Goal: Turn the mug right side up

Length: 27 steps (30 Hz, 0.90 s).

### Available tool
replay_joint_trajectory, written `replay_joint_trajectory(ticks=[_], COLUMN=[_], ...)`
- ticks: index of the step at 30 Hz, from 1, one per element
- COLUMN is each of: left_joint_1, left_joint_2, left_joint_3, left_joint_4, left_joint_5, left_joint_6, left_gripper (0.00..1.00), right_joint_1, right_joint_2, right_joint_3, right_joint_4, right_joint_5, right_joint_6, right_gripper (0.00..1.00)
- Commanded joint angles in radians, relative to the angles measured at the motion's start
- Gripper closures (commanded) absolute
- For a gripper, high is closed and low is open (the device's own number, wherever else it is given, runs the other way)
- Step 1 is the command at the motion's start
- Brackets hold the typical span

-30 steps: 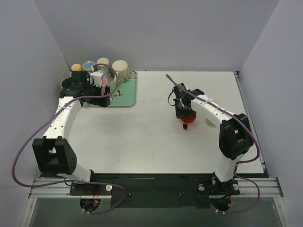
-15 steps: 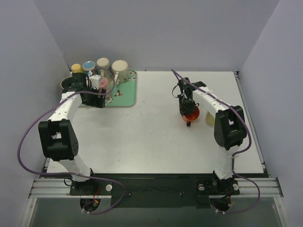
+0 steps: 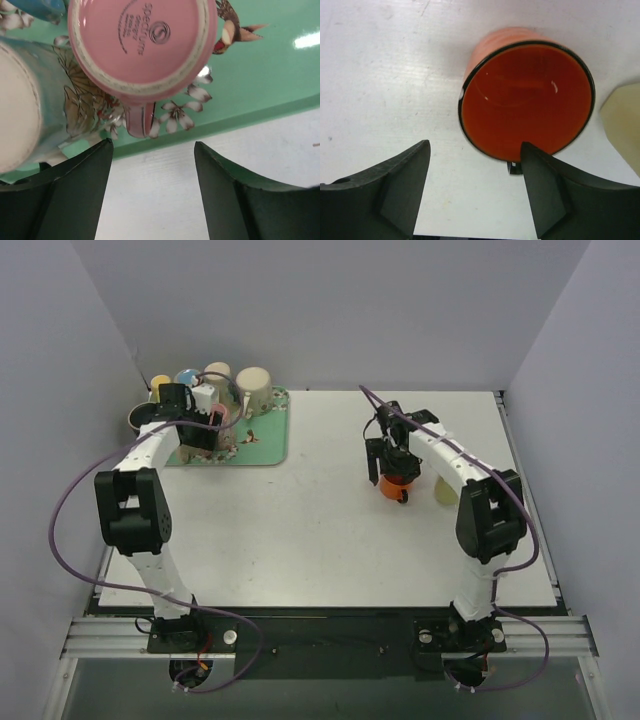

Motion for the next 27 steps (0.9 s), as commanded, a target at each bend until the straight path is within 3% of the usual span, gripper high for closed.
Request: replay_joint_trajectory(ticks=[1,7,14,15,16,17,18,23,27], left_joint_1=[0.006,0.005,0.003,0.003,0.003,0.003,0.002,-0.001,0.000], left_joint_2=[0.085,0.177,0.205,0.204,0.202,0.202,0.199,0.112,-0.029], left_joint_3=[0.115,0.184,0.164,0.158,0.150,0.150,0.160,0.146,0.101], left_joint_4=[0.055,0.027,0.053,0.067,0.070,0.061,0.053,-0.017,-0.008], left_joint_5=[-0.021,0.004,0.073,0.074,0.076,0.071,0.071,0.166,0.284], left_joint_6=[0.016,0.007,0.008,0.010,0.008,-0.001,-0.022,-0.082,-0.160], left_gripper=[0.25,0.37,0.53,0.61,0.70,0.93,1.00,1.00,1.00], right_joint_1=[0.051,0.143,0.190,0.194,0.195,0.198,0.203,0.215,0.226], right_joint_2=[-0.167,-0.286,-0.427,-0.438,-0.469,-0.487,-0.518,-0.621,-0.684], right_joint_3=[-0.009,-0.023,-0.102,-0.128,-0.141,-0.171,-0.187,-0.239,-0.273], right_joint_4=[-0.074,-0.086,-0.081,-0.068,-0.045,-0.035,-0.019,0.005,0.081], right_joint_5=[0.078,0.148,0.244,0.241,0.234,0.231,0.237,0.284,0.201], right_joint_6=[-0.017,-0.022,0.001,0.003,0.004,0.006,0.009,0.027,0.036], right_gripper=[0.29,0.25,0.24,0.23,0.14,0.09,0.05,0.03,0.03])
